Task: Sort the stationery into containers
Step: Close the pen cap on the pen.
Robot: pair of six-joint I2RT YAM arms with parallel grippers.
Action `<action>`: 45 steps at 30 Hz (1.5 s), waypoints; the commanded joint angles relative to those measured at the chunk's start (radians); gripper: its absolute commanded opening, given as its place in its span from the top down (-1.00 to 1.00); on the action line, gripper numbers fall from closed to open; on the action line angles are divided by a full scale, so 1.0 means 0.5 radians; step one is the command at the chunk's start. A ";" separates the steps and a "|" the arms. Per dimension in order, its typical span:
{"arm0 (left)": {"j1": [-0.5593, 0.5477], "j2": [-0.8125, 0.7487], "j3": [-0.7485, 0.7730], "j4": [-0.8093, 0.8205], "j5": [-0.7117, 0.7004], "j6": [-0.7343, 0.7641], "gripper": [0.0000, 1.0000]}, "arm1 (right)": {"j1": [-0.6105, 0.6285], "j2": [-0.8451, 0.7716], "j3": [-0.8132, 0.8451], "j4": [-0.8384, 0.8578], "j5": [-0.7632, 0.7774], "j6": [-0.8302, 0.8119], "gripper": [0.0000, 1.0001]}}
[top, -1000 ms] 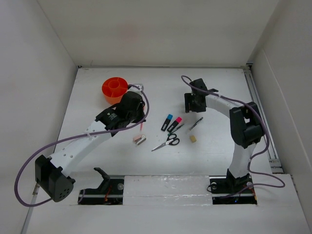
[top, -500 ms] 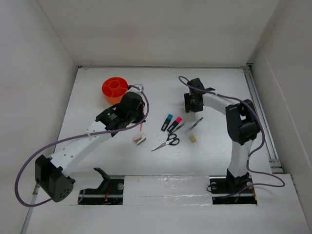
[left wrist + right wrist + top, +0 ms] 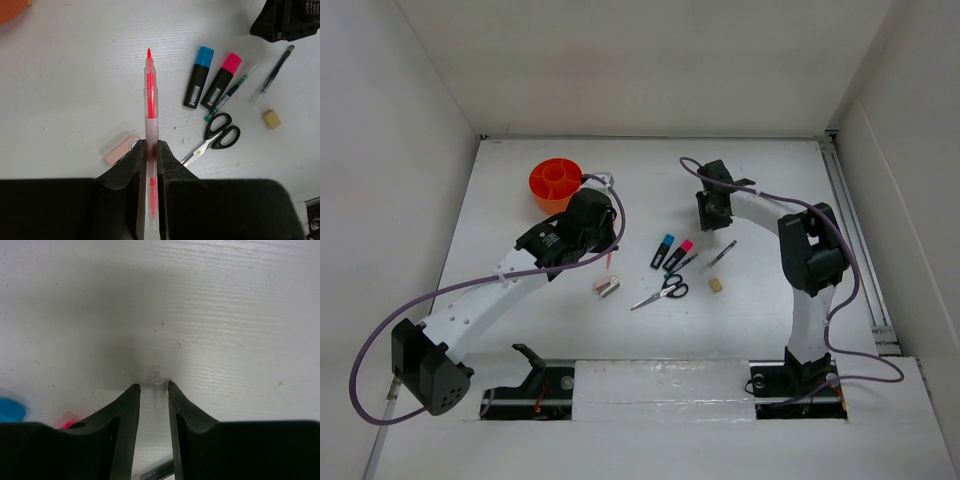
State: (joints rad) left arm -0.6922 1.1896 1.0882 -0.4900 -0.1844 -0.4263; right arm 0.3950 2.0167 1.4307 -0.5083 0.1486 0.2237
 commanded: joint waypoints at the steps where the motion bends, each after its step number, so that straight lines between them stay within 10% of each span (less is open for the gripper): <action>1: -0.002 -0.060 -0.013 0.026 -0.021 0.027 1.00 | 0.023 0.065 0.035 -0.026 0.022 -0.012 0.31; 11: -0.002 -0.060 -0.032 0.026 -0.021 0.027 1.00 | 0.023 0.121 0.053 -0.048 0.022 -0.012 1.00; 19: -0.002 -0.081 -0.032 0.026 0.037 0.049 1.00 | 0.023 -0.078 -0.036 0.047 -0.070 0.046 1.00; 27: -0.002 -0.274 -0.130 0.198 0.445 0.180 1.00 | 0.059 -0.945 -0.388 0.623 -0.524 0.270 1.00; 45: -0.002 -0.520 -0.210 0.464 1.071 0.267 1.00 | 0.535 -1.652 -0.956 1.789 -0.261 1.374 1.00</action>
State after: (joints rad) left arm -0.6922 0.9886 0.9939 -0.3279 0.3035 -0.3111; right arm 0.6361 1.2285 0.9813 0.2264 -0.0280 0.7929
